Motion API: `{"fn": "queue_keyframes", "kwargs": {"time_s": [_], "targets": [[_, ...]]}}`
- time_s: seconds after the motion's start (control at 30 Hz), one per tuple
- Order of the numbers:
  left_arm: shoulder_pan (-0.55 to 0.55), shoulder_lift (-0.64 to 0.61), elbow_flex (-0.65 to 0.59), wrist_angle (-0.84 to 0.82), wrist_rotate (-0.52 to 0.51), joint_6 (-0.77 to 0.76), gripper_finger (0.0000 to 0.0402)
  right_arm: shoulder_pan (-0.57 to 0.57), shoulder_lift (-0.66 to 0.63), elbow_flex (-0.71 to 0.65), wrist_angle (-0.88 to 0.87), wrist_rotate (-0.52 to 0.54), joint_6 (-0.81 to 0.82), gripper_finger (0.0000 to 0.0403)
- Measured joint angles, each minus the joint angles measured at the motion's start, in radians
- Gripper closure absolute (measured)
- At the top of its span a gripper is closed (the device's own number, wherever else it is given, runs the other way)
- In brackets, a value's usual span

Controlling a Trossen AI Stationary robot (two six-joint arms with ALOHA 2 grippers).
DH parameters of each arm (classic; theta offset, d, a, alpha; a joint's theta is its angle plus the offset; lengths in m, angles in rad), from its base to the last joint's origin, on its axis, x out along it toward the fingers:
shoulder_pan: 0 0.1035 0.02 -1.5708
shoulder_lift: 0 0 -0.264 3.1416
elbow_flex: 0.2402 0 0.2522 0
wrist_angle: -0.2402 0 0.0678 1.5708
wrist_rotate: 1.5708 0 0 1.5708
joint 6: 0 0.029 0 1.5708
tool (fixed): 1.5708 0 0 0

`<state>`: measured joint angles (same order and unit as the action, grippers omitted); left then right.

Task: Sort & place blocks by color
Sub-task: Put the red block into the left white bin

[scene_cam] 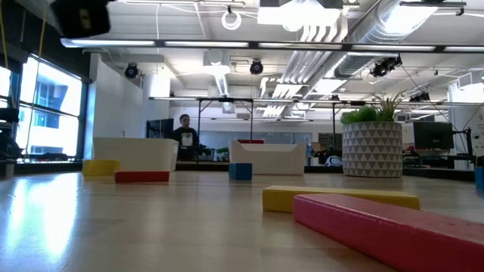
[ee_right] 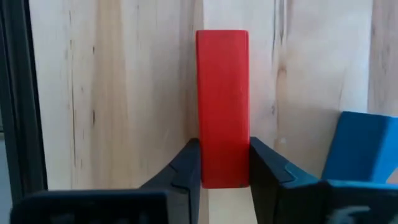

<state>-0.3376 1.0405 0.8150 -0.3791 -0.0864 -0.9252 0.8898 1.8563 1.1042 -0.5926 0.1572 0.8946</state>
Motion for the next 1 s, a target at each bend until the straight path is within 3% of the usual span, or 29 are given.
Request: {"fn": "queue_keyframes", "kwargs": {"time_s": [0.17,0.4,0.53,1.0], "targets": [[0.067,0.0,0.0,0.093,-0.021,0.138,0.0218,-0.015,-0.074,-0.002,-0.01,0.061,0.015,0.0329],[0.131,0.0,0.0,0.168,-0.2,0.155,0.0218,-0.106,-0.145,-0.002,-0.017,0.132,-0.038,0.0329],[0.17,0.0,0.0,0.173,-0.246,0.159,0.0218,-0.175,-0.161,-0.001,-0.02,0.141,-0.145,0.0329],[0.297,0.001,0.0,0.174,-0.241,0.161,0.0218,-0.432,-0.188,0.0,-0.032,0.183,-0.615,0.0329]]}}
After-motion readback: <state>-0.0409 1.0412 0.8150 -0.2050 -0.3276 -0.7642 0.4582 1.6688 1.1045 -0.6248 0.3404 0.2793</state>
